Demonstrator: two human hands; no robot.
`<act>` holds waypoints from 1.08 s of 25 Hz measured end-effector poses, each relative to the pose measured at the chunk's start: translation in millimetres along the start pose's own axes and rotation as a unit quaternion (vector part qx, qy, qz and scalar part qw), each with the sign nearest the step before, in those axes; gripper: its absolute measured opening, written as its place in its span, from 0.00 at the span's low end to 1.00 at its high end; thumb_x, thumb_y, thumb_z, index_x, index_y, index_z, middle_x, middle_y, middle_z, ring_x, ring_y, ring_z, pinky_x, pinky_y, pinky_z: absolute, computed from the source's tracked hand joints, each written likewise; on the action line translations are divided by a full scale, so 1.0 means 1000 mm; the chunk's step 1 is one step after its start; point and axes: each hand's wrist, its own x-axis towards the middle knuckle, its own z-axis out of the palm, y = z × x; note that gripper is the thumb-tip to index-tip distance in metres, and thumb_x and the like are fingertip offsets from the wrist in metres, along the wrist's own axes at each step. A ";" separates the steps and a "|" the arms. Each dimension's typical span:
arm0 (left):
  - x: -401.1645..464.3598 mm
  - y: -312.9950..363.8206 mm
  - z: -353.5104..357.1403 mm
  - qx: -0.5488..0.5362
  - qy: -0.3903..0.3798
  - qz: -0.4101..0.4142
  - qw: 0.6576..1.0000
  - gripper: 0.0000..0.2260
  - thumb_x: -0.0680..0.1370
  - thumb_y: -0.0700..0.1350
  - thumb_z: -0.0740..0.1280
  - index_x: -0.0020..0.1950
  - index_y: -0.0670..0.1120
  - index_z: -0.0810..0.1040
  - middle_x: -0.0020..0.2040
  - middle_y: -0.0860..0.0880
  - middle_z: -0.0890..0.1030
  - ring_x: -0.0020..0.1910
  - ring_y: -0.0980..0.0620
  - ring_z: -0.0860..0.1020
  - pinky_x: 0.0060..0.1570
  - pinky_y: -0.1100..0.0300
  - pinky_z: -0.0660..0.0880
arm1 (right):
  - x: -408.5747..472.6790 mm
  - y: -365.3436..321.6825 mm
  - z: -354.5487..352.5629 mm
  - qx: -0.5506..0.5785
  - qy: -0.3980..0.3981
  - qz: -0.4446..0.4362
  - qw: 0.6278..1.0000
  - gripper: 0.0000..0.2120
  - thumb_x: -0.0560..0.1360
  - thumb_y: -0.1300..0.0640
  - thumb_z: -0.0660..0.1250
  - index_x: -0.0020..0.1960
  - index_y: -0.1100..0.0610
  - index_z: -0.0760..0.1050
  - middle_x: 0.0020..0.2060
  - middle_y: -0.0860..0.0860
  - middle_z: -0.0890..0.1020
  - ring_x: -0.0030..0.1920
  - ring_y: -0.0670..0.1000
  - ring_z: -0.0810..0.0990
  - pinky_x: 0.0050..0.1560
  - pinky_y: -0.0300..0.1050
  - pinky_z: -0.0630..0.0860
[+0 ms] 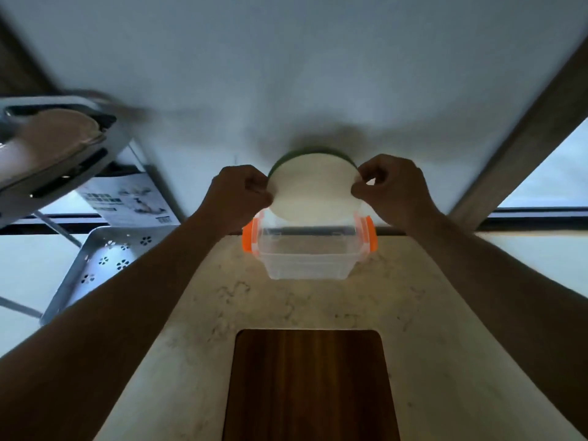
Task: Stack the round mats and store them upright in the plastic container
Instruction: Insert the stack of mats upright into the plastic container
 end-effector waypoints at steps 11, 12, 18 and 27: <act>0.025 -0.048 0.059 0.157 0.024 -0.006 0.987 0.05 0.72 0.46 0.72 0.47 0.51 0.83 0.43 0.51 0.72 0.45 0.49 0.74 0.52 0.52 0.69 | 0.013 0.059 0.066 -0.128 -0.007 -0.017 0.992 0.07 0.68 0.55 0.74 0.46 0.53 0.80 0.40 0.46 0.82 0.49 0.55 0.75 0.49 0.51 0.73; 0.026 -0.049 0.063 0.171 0.023 -0.013 0.985 0.06 0.72 0.47 0.72 0.48 0.51 0.82 0.43 0.51 0.71 0.47 0.49 0.74 0.52 0.52 0.67 | 0.014 0.062 0.069 -0.146 0.000 -0.016 0.989 0.08 0.68 0.54 0.74 0.46 0.53 0.81 0.43 0.49 0.82 0.49 0.56 0.76 0.50 0.52 0.73; 0.024 -0.058 0.088 0.185 0.044 -0.023 0.981 0.07 0.73 0.45 0.72 0.50 0.49 0.83 0.45 0.50 0.69 0.53 0.44 0.73 0.50 0.53 0.62 | 0.014 0.078 0.081 -0.199 0.000 0.016 0.980 0.14 0.66 0.53 0.76 0.50 0.54 0.81 0.50 0.57 0.75 0.52 0.60 0.74 0.51 0.50 0.69; 0.026 -0.067 0.100 0.216 0.092 -0.008 0.972 0.09 0.74 0.42 0.73 0.53 0.47 0.84 0.50 0.44 0.76 0.53 0.43 0.75 0.53 0.49 0.69 | 0.012 0.081 0.090 -0.176 0.012 0.032 0.984 0.09 0.71 0.55 0.74 0.51 0.53 0.81 0.48 0.56 0.75 0.48 0.60 0.78 0.53 0.52 0.75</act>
